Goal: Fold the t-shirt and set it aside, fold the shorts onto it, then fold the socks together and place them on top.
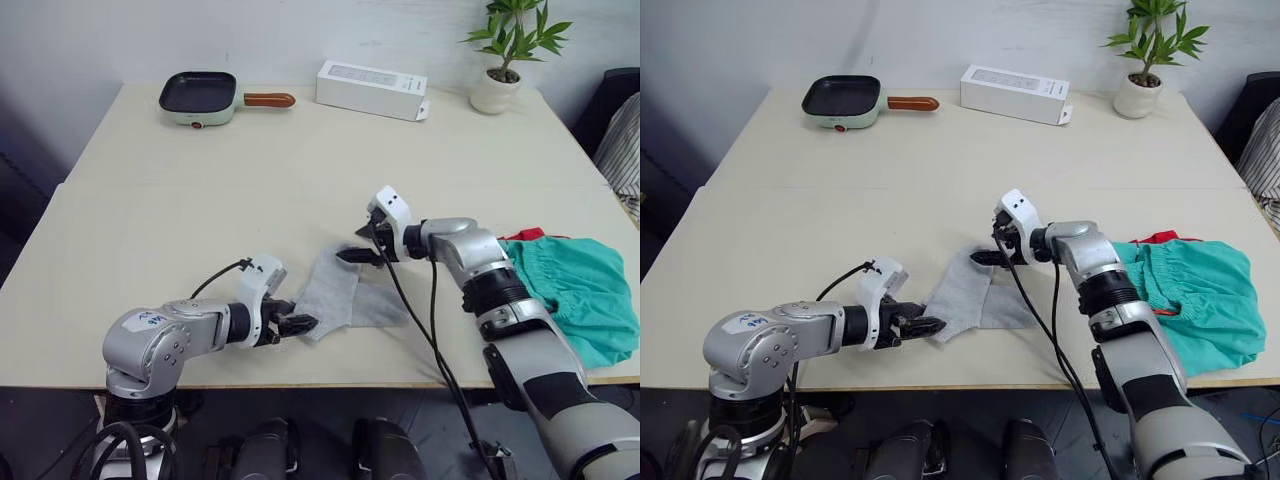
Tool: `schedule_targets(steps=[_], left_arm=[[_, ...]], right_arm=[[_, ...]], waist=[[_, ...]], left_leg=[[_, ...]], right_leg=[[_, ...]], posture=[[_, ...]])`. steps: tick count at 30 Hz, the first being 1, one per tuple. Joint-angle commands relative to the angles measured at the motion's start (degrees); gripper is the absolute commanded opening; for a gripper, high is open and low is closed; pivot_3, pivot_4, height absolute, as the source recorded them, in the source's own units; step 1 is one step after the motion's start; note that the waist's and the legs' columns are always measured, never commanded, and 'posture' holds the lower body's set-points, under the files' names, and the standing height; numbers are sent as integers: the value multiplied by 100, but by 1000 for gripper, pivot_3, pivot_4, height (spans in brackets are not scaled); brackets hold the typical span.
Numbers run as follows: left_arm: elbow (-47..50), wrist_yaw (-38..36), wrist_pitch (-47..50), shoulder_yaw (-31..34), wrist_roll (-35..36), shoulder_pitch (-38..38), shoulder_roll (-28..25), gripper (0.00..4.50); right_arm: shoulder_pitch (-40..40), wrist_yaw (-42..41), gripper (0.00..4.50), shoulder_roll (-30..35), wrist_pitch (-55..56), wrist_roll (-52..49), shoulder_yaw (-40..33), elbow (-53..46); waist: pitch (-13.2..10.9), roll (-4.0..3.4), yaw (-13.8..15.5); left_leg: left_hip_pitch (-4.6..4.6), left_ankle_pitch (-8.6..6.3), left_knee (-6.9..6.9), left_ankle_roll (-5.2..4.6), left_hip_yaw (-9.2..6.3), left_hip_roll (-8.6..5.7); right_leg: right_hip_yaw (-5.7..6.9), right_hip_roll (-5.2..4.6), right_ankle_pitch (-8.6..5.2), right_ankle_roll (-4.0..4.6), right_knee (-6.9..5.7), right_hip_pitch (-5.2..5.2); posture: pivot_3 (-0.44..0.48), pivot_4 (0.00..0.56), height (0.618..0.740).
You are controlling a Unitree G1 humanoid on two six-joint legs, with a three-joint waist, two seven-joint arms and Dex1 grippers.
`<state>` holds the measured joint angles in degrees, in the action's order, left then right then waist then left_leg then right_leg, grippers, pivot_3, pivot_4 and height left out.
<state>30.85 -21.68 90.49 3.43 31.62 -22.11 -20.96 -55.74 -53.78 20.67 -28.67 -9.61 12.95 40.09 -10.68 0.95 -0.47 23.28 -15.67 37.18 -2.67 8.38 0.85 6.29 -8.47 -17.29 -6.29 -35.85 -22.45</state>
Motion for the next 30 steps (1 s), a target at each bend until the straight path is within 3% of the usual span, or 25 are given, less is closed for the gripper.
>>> schedule_targets(steps=[1,6,9,18,22,28,30], left_arm=[[-160,59,201,-135,67,237,84,1653],[-165,-3,201,-24,231,231,75,2],[-174,-69,201,12,292,226,-43,0],[-311,-999,23,747,963,-60,-652,0],[-536,-1543,-268,646,1155,-165,-1445,0],[-875,-1815,-593,595,1242,-211,-1809,0],[-1083,-2378,-1625,208,926,-243,-2075,0]], right_arm=[[-49,-183,2919,-104,126,1,-94,-52],[93,-395,1046,-123,75,-74,-155,-316],[196,-392,29,-95,-3,-144,-267,-520],[688,-98,29,131,-152,-499,-961,-1675],[1064,23,29,240,-678,-898,-1297,-2578],[1435,260,29,329,-1206,-1221,-1483,-3295],[1916,547,29,441,-1666,-1454,-1755,-4095]], waist=[[0,0,-17],[0,0,-32],[0,0,-52],[-1,-1,-121],[-1,-2,-131],[-2,-2,-123],[-2,-3,-105]], left_leg=[[0,0,-2,1,0,0],[3,0,-7,-1,0,1],[4,-1,-8,1,0,1],[11,-4,-10,9,1,7],[11,-5,-12,18,2,10],[12,-7,-14,20,3,11],[13,-7,-16,20,3,11]], right_leg=[[0,0,0,0,-1,0],[2,3,0,0,-5,0],[1,2,0,0,-4,-1],[1,6,-1,1,-3,-13],[0,9,-4,6,-2,-17],[-1,5,-6,10,11,-20],[-2,4,-6,11,13,-22]], posture=[[0,150,740],[0,150,740],[0,150,740],[0,150,740],[0,150,740],[0,150,740],[0,150,740]])
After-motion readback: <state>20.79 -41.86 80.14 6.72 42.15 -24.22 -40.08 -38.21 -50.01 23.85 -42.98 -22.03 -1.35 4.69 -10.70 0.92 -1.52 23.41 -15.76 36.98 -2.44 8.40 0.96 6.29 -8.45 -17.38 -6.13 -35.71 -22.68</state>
